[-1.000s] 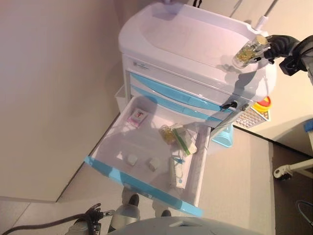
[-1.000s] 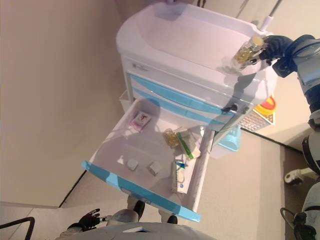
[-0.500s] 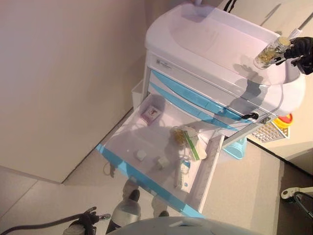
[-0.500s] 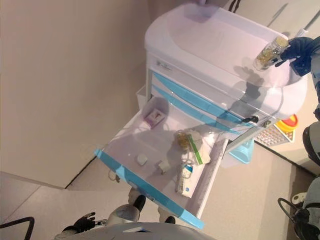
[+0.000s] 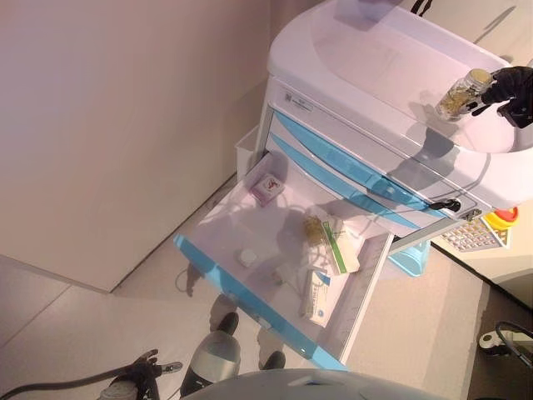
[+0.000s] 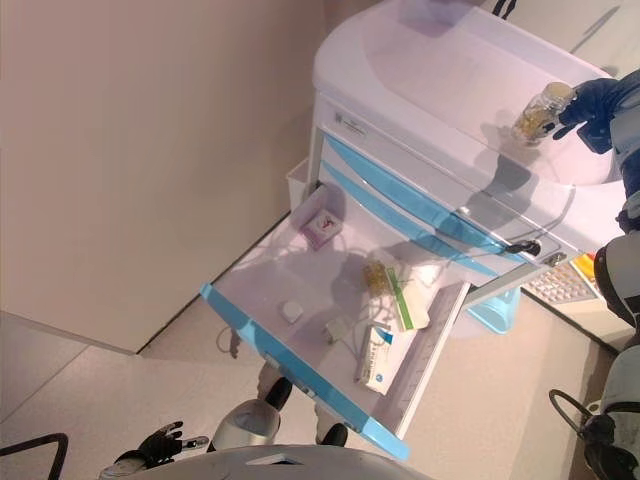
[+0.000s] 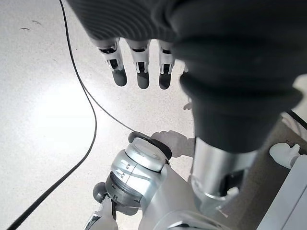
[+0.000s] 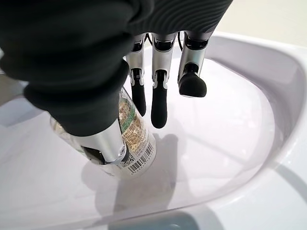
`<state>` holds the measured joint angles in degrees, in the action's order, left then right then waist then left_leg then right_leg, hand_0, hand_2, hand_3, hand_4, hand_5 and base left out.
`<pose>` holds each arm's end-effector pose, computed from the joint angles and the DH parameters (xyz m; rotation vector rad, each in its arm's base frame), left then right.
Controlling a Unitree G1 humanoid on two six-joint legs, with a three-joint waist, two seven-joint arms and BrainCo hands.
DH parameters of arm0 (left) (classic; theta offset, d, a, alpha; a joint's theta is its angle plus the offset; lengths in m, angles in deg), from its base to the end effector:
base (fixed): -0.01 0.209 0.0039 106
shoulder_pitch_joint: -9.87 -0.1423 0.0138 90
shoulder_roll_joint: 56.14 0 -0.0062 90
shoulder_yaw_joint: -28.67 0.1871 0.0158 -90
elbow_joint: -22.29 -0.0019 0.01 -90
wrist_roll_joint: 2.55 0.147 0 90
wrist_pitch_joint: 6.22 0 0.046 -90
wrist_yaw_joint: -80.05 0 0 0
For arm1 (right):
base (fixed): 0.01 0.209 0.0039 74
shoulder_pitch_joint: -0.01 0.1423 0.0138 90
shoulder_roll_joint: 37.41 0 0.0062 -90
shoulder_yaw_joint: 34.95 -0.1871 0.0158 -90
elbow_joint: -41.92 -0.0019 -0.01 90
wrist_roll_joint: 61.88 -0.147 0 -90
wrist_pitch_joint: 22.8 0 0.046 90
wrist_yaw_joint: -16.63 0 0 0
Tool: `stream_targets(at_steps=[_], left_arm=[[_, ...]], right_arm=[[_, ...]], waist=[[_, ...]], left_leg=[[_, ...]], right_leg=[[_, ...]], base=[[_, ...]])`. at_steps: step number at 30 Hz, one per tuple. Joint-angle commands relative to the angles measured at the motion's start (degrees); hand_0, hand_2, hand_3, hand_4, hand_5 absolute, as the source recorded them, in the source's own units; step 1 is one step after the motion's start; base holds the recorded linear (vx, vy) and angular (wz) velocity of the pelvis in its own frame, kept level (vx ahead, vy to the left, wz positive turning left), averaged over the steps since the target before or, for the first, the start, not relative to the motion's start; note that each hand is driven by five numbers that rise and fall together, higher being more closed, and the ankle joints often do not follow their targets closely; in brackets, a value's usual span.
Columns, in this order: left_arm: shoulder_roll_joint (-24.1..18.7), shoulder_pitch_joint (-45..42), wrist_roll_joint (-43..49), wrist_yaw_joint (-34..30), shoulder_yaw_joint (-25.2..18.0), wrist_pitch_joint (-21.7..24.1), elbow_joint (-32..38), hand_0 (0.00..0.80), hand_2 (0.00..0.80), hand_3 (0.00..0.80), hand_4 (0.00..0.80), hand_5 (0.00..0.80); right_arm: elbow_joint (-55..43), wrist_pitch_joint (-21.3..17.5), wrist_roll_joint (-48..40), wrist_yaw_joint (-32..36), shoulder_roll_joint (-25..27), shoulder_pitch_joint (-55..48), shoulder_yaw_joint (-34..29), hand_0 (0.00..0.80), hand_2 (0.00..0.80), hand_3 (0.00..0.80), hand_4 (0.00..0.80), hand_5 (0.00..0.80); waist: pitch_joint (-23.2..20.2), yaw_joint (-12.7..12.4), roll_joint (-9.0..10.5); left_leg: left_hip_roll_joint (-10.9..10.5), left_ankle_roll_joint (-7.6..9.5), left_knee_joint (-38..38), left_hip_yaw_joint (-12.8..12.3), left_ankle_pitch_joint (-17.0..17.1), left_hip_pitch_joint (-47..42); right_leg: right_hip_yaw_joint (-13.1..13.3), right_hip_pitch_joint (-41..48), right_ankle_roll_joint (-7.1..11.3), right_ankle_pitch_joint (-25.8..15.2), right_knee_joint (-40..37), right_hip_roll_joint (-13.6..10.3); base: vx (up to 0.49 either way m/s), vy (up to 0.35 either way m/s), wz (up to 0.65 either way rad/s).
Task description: Open the drawer and pick up the medicine
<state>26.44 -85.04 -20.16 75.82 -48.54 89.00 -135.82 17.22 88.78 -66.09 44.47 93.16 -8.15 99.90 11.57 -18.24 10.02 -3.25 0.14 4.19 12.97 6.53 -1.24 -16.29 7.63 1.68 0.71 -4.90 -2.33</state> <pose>0.0519 0.2803 -0.1118 0.1841 1.1797 0.1674 0.3314 -0.3358 0.3096 -0.9007 0.4937 -0.1933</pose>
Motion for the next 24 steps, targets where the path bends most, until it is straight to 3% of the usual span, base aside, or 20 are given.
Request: stream_targets(at_steps=[1,24], left_arm=[[-2.7,-1.1,-1.6,0.0,1.5,1.0,1.7,0.000,0.000,0.000,0.000,0.000],[-3.0,-0.3,-1.9,0.0,1.6,0.8,2.6,0.000,0.000,0.000,0.000,0.000]], right_arm=[[-0.1,0.0,1.8,-1.8,1.4,7.9,4.8,0.800,0.800,0.800,0.800,0.800],[0.7,0.2,2.3,-1.3,0.5,5.6,3.6,0.800,0.800,0.800,0.800,0.800]], waist=[[0.0,-0.2,1.44],[1.2,-0.3,0.98]], left_leg=[[-2.5,2.33,-3.0,-1.3,-6.7,-1.0],[-2.0,1.89,-2.8,-2.0,-6.4,-0.3]], right_leg=[[1.9,-3.9,1.76,-1.6,7.1,-1.4],[2.1,-4.6,1.67,-1.6,7.2,-1.6]], base=[[0.000,0.000,0.00],[0.000,0.000,0.00]])
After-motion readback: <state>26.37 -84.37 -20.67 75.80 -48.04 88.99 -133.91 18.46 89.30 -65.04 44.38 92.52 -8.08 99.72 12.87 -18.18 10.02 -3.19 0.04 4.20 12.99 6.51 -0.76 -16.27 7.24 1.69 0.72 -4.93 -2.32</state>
